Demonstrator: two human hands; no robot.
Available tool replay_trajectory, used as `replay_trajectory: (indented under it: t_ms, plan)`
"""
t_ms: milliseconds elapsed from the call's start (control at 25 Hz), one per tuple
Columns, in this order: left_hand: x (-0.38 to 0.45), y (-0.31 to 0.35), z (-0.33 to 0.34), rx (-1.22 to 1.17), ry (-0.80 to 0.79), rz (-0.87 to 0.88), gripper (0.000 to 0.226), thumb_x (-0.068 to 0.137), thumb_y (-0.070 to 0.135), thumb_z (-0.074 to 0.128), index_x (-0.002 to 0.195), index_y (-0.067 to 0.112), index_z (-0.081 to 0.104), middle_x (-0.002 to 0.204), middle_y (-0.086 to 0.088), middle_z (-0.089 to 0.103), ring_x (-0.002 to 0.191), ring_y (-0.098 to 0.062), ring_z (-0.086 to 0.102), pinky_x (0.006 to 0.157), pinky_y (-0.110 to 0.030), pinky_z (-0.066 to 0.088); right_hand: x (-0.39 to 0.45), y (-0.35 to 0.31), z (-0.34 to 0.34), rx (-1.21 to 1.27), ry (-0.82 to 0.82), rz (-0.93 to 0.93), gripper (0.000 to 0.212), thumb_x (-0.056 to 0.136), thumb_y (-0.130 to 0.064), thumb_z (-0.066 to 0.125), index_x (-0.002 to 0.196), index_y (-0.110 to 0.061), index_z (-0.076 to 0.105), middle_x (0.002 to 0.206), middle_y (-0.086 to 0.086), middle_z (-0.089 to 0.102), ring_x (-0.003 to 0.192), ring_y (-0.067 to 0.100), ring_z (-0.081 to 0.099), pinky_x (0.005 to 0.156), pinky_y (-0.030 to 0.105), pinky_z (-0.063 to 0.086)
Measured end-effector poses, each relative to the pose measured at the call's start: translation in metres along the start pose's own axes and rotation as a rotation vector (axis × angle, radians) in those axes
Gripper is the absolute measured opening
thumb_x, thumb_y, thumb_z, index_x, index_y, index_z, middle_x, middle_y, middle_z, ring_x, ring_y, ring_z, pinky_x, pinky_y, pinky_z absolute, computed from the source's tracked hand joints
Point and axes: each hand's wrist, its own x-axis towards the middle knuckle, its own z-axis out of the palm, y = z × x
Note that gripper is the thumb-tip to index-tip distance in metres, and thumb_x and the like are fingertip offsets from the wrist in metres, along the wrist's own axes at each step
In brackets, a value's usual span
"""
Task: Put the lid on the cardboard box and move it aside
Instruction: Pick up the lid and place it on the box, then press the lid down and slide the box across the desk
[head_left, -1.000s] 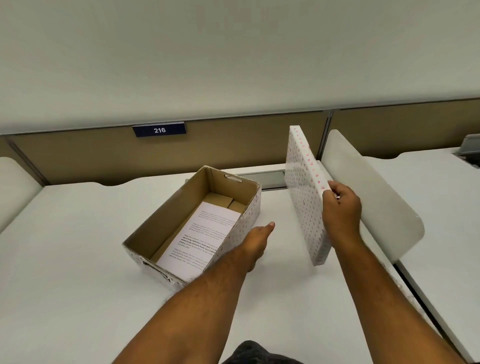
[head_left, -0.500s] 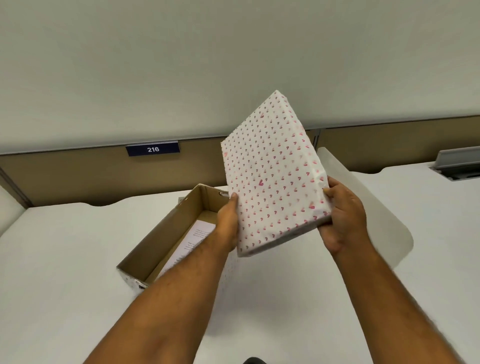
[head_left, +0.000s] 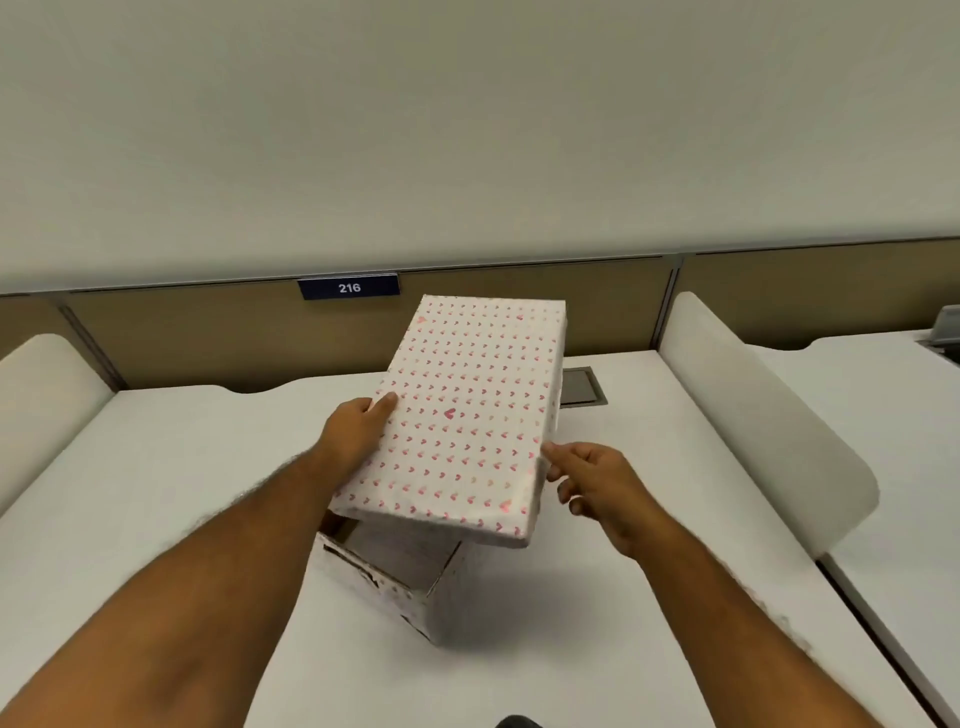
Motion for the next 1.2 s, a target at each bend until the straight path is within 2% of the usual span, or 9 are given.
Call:
replay_trajectory:
  t_ms: [120, 240, 400, 520, 640, 760, 880, 1080, 1200]
  plan:
    - [0.004, -0.013, -0.02, 0.29, 0.054, 0.018, 0.08, 0.098, 0.073, 0.041, 0.147, 0.012, 0.058, 0.143, -0.009, 0.066, 0.123, -0.032, 0.066, 0.105, -0.046, 0.05, 0.003, 0.026, 0.027, -0.129, -0.045, 0.075, 0.042, 0.09, -0.047, 0.082, 0.092, -0.005, 0.078, 0.08, 0.006, 0.074, 0.061, 0.014, 0.058, 0.054, 0.027, 0.048]
    - [0.012, -0.031, -0.037, 0.432, 0.045, -0.032, 0.084, 0.093, 0.079, 0.044, 0.144, 0.013, 0.056, 0.14, -0.008, 0.067, 0.116, -0.03, 0.067, 0.092, -0.041, 0.052, -0.002, 0.047, 0.053, -0.197, -0.108, 0.127, 0.041, 0.086, -0.045, 0.087, 0.091, -0.005, 0.08, 0.075, 0.004, 0.073, 0.06, 0.014, 0.057, 0.053, 0.026, 0.047]
    - [0.023, -0.06, -0.045, 0.403, -0.037, -0.106, 0.087, 0.09, 0.08, 0.048, 0.14, 0.009, 0.057, 0.129, -0.01, 0.07, 0.099, -0.027, 0.07, 0.084, -0.039, 0.056, -0.005, 0.06, 0.076, -0.206, -0.107, 0.174, 0.042, 0.084, -0.042, 0.089, 0.095, -0.002, 0.081, 0.076, 0.004, 0.073, 0.061, 0.015, 0.058, 0.055, 0.026, 0.047]
    - [0.029, -0.073, -0.036, 0.343, -0.064, -0.142, 0.084, 0.091, 0.078, 0.049, 0.142, 0.011, 0.052, 0.135, -0.011, 0.066, 0.105, -0.027, 0.067, 0.086, -0.04, 0.053, -0.006, 0.058, 0.083, -0.193, -0.061, 0.187, 0.039, 0.085, -0.041, 0.088, 0.094, -0.003, 0.081, 0.079, 0.005, 0.074, 0.065, 0.016, 0.06, 0.06, 0.028, 0.051]
    - [0.037, -0.069, -0.029, 0.318, -0.06, -0.105, 0.081, 0.092, 0.077, 0.048, 0.138, 0.011, 0.054, 0.134, -0.012, 0.066, 0.108, -0.028, 0.066, 0.088, -0.04, 0.052, -0.006, 0.056, 0.084, -0.183, 0.01, 0.169, 0.04, 0.087, -0.04, 0.086, 0.097, -0.002, 0.079, 0.083, 0.007, 0.074, 0.071, 0.018, 0.063, 0.064, 0.028, 0.054]
    - [0.047, -0.057, -0.026, 0.359, -0.078, -0.057, 0.081, 0.093, 0.077, 0.047, 0.138, 0.01, 0.056, 0.134, -0.011, 0.067, 0.106, -0.027, 0.064, 0.089, -0.04, 0.051, -0.006, 0.054, 0.084, -0.169, 0.054, 0.159, 0.038, 0.087, -0.04, 0.086, 0.095, -0.004, 0.078, 0.084, 0.007, 0.074, 0.071, 0.018, 0.063, 0.064, 0.028, 0.055]
    - [0.055, -0.055, -0.023, 0.406, -0.093, -0.071, 0.085, 0.092, 0.077, 0.048, 0.14, 0.007, 0.058, 0.136, -0.013, 0.067, 0.113, -0.032, 0.067, 0.094, -0.043, 0.052, -0.007, 0.055, 0.089, -0.175, 0.082, 0.18, 0.034, 0.089, -0.041, 0.084, 0.094, -0.008, 0.077, 0.086, 0.008, 0.075, 0.071, 0.019, 0.064, 0.065, 0.029, 0.057]
    - [0.066, -0.062, -0.022, 0.427, -0.131, -0.107, 0.086, 0.09, 0.078, 0.05, 0.131, 0.004, 0.063, 0.12, -0.011, 0.069, 0.099, -0.029, 0.066, 0.087, -0.041, 0.053, -0.003, 0.058, 0.092, -0.188, 0.105, 0.219, 0.031, 0.091, -0.04, 0.081, 0.095, -0.009, 0.077, 0.087, 0.008, 0.074, 0.071, 0.019, 0.065, 0.066, 0.029, 0.056]
    - [0.068, -0.059, -0.031, 0.47, -0.156, -0.083, 0.08, 0.091, 0.076, 0.051, 0.127, 0.006, 0.066, 0.116, -0.009, 0.069, 0.097, -0.028, 0.065, 0.087, -0.04, 0.05, -0.002, 0.056, 0.093, -0.184, 0.095, 0.235, 0.031, 0.091, -0.037, 0.081, 0.097, -0.007, 0.075, 0.087, 0.01, 0.073, 0.072, 0.019, 0.064, 0.065, 0.028, 0.056]
